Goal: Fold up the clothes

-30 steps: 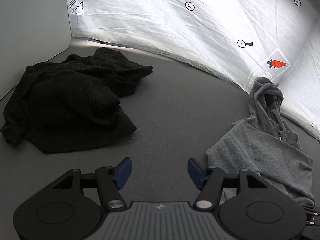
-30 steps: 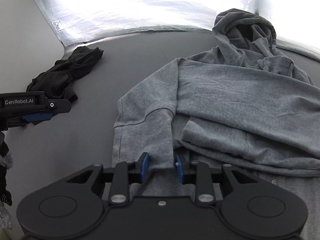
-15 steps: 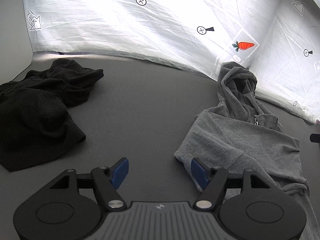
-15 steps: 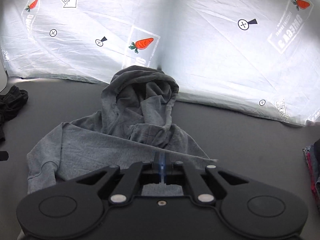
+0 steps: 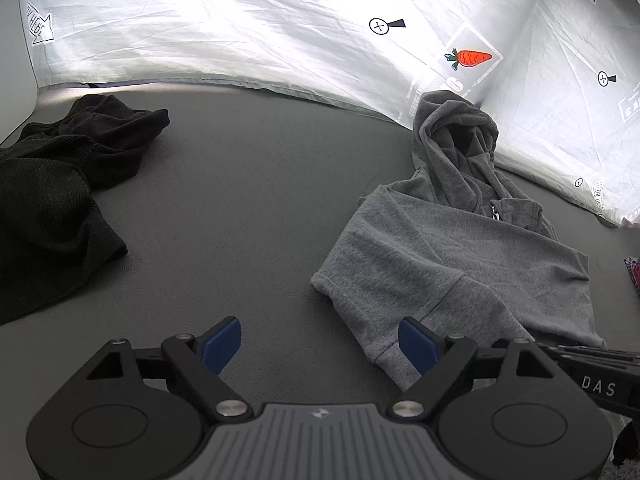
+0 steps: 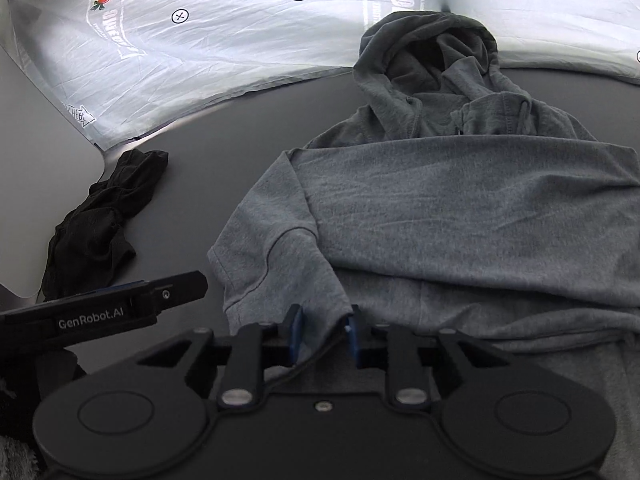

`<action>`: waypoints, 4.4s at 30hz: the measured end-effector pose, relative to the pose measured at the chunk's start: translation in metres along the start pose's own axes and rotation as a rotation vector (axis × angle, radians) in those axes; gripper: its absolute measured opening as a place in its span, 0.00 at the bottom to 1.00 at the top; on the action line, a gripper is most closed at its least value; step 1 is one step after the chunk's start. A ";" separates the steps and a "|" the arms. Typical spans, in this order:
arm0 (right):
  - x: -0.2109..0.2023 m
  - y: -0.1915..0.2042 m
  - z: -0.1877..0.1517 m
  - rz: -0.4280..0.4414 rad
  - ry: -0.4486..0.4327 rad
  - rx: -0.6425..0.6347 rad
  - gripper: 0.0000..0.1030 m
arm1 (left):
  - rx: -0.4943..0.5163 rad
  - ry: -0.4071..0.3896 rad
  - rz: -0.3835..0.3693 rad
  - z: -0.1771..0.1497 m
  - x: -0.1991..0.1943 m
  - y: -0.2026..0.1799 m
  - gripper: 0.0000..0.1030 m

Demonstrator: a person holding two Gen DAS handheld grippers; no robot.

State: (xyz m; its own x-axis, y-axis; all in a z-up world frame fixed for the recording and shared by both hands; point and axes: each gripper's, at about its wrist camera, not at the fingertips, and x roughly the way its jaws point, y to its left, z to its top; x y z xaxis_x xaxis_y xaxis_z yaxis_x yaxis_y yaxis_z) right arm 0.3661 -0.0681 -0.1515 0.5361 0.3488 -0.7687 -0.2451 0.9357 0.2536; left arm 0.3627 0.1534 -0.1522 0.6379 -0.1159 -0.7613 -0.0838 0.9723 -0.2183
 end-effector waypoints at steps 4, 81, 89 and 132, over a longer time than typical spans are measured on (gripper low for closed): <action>-0.034 -0.001 0.019 -0.033 -0.119 -0.087 0.03 | 0.001 0.001 -0.005 0.001 -0.001 0.001 0.85; 0.068 -0.184 0.182 -0.906 -0.351 -0.403 0.90 | 0.818 -0.336 0.450 0.149 0.146 -0.166 0.99; 0.021 -0.194 0.153 -0.945 -0.408 -0.289 0.95 | 0.743 -0.371 0.463 0.119 0.100 -0.159 1.00; 0.033 -0.216 0.163 -0.850 -0.357 -0.222 0.95 | 0.463 -0.161 0.235 0.142 0.141 -0.126 1.00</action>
State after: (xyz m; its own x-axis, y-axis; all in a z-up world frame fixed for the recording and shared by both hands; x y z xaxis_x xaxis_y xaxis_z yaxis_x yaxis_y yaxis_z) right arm 0.5683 -0.2498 -0.1358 0.8121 -0.4150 -0.4101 0.2125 0.8650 -0.4546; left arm 0.5721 0.0434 -0.1452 0.7550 0.1123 -0.6461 0.0849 0.9602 0.2661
